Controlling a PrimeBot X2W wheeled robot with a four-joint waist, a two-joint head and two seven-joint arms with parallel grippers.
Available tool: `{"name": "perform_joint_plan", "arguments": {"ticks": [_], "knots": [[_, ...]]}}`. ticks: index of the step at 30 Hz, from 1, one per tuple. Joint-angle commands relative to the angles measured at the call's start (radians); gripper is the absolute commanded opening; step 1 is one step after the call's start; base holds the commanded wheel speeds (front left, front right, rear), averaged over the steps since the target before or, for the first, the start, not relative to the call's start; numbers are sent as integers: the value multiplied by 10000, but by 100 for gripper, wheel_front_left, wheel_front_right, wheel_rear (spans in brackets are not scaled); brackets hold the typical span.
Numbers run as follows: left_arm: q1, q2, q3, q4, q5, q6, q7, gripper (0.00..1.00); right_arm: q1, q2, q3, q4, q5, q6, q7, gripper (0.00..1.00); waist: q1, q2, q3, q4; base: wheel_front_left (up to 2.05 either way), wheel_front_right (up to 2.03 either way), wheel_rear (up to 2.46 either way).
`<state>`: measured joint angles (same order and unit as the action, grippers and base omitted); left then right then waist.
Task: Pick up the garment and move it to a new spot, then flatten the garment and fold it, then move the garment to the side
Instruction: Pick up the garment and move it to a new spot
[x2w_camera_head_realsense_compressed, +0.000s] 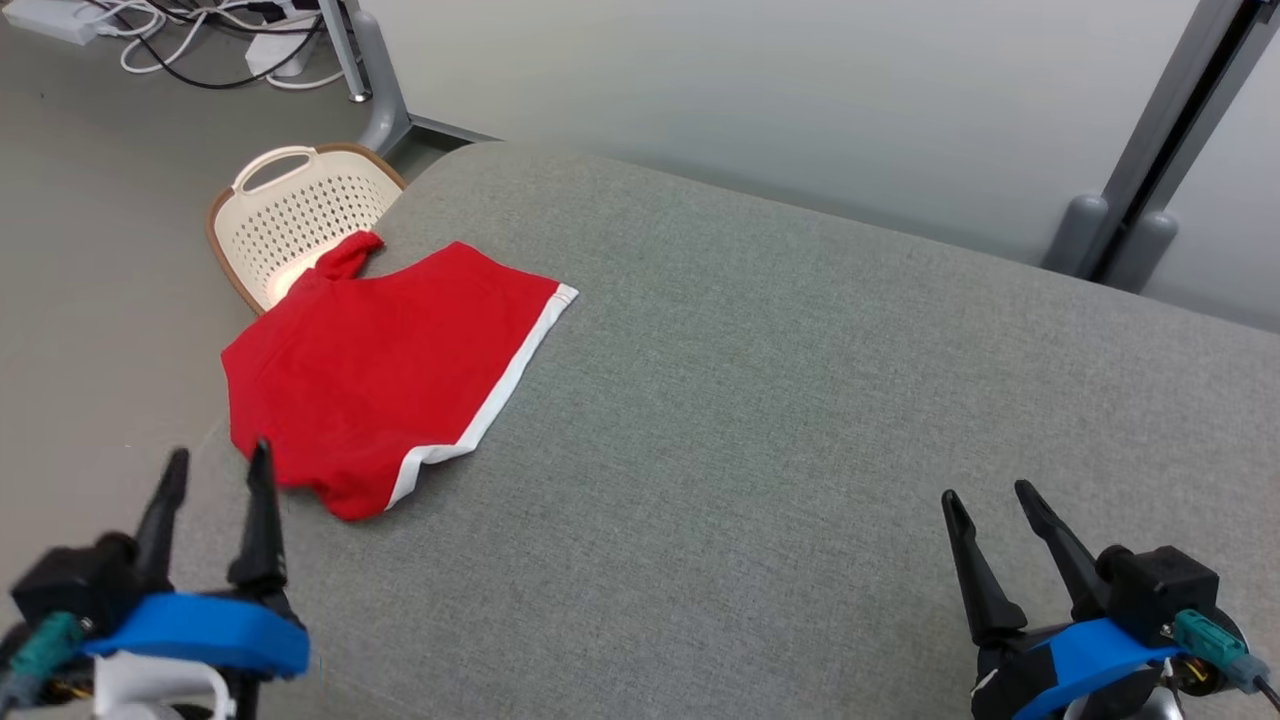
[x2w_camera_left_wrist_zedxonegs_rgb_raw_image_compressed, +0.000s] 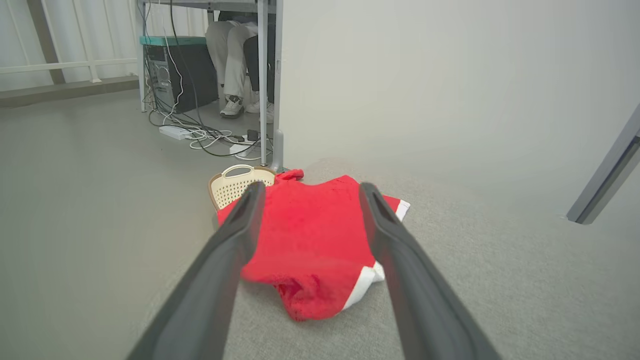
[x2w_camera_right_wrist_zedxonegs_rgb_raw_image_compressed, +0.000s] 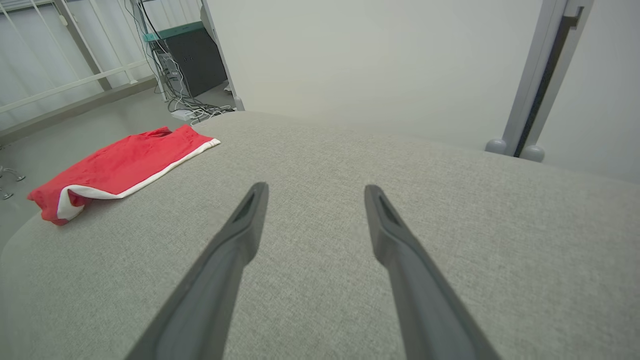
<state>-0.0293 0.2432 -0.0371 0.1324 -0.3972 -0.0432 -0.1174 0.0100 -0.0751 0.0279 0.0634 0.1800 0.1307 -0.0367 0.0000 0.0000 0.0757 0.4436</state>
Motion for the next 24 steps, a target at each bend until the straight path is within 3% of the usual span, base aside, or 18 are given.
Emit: {"name": "perform_joint_plan", "arguments": {"ticks": [1, 10, 17, 24], "knots": [[-327, 126, 163, -155, -119, 95, 209, 100, -126, -111, 3, -92, 5, 2, 45, 100, 0, 0, 225, -153, 0, 0, 0], [-2579, 1288, 1110, -7, -1159, 142, 2392, 100, -621, -448, 127, -937, -111, 2, 397, 100, 0, 0, 1770, -1057, 0, 0, 0], [-3520, 2124, 1995, 954, -1836, 99, 2889, 100, -1186, -837, 230, -1894, -93, 2, 861, 100, 0, 0, 3496, -2225, 0, 0, 0], [-4638, 2529, 2366, 2931, -2334, 125, 3200, 100, -1284, -1094, -137, -2842, -252, 2, 1224, 100, 0, 0, 4821, -2814, 0, 0, 0]]}}
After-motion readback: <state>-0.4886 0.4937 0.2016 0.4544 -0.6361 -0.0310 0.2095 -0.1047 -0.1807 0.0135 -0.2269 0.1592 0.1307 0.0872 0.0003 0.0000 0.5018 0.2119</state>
